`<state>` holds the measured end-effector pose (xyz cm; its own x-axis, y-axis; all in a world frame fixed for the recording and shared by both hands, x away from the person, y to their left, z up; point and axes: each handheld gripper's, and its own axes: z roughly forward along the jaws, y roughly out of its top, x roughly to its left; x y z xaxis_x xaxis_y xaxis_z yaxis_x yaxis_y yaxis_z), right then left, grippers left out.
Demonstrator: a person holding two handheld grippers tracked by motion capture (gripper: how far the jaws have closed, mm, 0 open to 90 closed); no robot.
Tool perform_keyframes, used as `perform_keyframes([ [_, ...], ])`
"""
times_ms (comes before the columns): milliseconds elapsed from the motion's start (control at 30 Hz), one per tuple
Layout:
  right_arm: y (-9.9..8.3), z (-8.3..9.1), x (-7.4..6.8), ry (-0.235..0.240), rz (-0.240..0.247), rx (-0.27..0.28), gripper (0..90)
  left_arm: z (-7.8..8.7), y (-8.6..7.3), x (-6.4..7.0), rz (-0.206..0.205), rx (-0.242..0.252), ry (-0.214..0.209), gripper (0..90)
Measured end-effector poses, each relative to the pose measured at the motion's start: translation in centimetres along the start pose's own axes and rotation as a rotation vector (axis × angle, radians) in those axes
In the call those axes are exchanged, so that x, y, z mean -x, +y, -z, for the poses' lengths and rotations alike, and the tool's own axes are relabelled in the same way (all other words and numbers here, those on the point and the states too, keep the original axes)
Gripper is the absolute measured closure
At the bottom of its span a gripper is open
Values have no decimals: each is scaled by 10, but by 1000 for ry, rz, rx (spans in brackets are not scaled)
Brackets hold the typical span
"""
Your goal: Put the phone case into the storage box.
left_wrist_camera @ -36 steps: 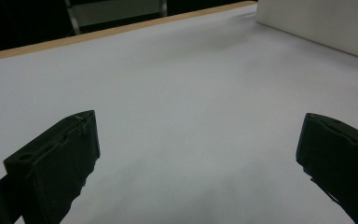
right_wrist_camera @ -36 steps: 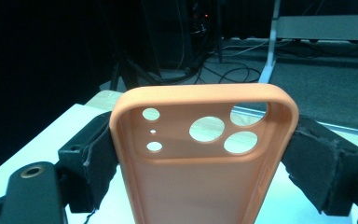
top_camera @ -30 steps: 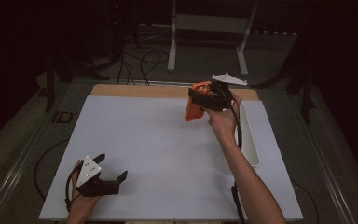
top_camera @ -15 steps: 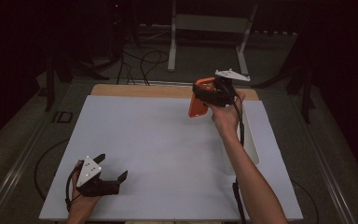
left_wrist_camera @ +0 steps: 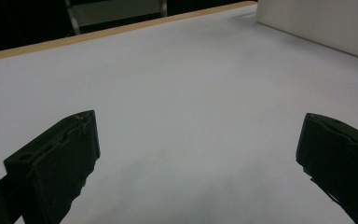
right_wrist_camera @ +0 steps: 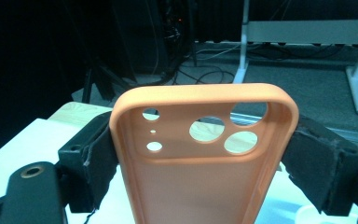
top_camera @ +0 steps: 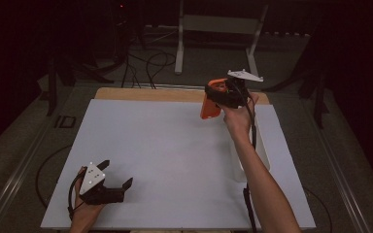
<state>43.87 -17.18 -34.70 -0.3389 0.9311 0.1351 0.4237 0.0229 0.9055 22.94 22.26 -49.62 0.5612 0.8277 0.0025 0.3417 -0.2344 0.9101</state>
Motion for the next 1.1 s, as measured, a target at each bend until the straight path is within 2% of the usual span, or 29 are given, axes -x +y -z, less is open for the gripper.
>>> perform_keyframes([
  [333, 3, -1, 6, -18, -9, 6, 164, 1, 0, 0, -1, 1, 2, 1],
  [1100, 5, -3, 31, -97, -30, 7, 163, 0, 0, 0, -2, -1, 0, 1],
])
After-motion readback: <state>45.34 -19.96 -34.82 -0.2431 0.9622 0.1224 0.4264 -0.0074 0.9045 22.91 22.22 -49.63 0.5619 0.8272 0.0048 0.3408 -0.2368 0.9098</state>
